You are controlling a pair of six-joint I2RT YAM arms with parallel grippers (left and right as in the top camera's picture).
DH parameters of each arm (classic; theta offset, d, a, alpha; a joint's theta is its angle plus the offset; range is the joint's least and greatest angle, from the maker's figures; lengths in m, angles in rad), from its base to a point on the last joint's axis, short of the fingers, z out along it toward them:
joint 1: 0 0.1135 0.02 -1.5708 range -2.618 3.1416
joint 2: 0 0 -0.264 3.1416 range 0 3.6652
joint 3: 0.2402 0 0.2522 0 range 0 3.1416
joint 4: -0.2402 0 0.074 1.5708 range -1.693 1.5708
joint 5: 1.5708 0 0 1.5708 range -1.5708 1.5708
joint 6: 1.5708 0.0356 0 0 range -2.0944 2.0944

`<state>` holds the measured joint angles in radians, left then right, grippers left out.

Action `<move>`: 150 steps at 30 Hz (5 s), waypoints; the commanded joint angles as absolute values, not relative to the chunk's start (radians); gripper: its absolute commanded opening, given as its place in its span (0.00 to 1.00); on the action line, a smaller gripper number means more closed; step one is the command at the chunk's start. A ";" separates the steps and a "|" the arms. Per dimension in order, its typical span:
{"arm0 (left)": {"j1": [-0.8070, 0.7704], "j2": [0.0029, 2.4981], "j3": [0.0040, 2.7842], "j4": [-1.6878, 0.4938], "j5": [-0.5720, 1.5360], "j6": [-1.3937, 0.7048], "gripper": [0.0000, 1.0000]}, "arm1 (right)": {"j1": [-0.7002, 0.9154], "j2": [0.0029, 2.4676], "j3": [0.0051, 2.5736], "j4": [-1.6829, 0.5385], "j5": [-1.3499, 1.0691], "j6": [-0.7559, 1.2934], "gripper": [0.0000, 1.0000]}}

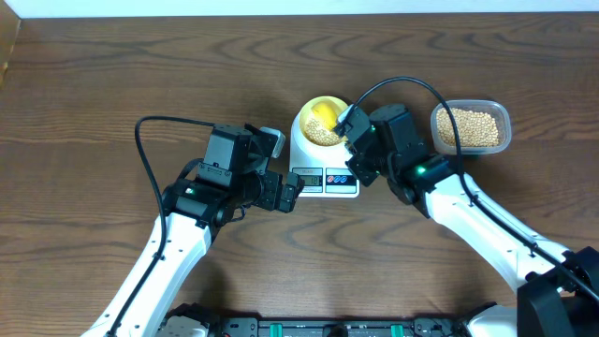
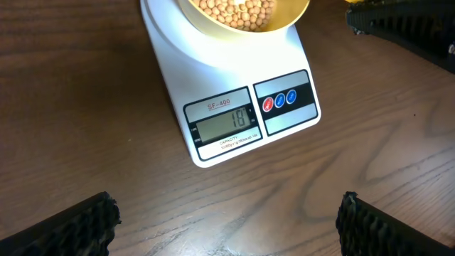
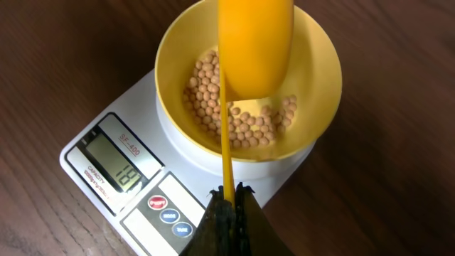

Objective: Scoop item into bowl and weigh 50g on scale
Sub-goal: 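Tip the scoop to pour soybeans into the yellow bowl, then carry the empty scoop back to the soybean tub with the right gripper, then push the scoop into the soybeans again with the right gripper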

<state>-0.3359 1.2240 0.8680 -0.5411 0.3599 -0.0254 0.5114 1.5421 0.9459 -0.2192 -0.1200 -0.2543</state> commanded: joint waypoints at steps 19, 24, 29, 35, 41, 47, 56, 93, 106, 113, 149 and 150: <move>-0.337 1.228 0.870 -0.540 0.350 -0.023 1.00 | 0.517 1.459 0.955 -0.268 -0.050 -0.346 0.01; -0.337 1.228 0.870 -0.540 0.350 -0.023 1.00 | 0.500 1.449 0.956 -0.163 -0.029 -0.054 0.01; -0.337 1.228 0.870 -0.540 0.350 -0.023 1.00 | 0.416 1.418 0.956 -0.160 -0.179 0.186 0.01; -0.337 1.228 0.870 -0.540 0.350 -0.023 1.00 | 0.196 1.367 0.958 -0.176 -0.443 0.320 0.01; -0.337 1.228 0.870 -0.540 0.350 -0.023 1.00 | -0.044 1.350 0.969 -0.367 -0.443 0.363 0.01; -0.337 1.228 0.870 -0.540 0.350 -0.023 1.00 | -0.181 1.350 1.042 -0.606 -0.329 0.251 0.01; -0.337 1.228 0.870 -0.540 0.350 -0.023 1.00 | -0.182 1.378 1.105 -0.720 -0.186 0.138 0.01; -0.337 1.228 0.870 -0.540 0.350 -0.023 1.00 | -0.157 1.605 1.104 -0.758 -0.333 0.006 0.01; -0.337 1.228 0.870 -0.540 0.350 -0.023 1.00 | -0.156 1.605 1.104 -0.749 -0.452 0.026 0.01; -0.337 1.228 0.870 -0.540 0.350 -0.023 1.00 | -0.157 1.605 1.104 -0.740 -0.477 0.082 0.01; -0.337 1.228 0.870 -0.540 0.350 -0.023 1.00 | -0.269 1.606 1.102 -0.699 -0.569 0.206 0.01; -0.337 1.228 0.870 -0.540 0.350 -0.023 1.00 | -0.275 1.606 1.102 -0.699 -0.588 0.206 0.01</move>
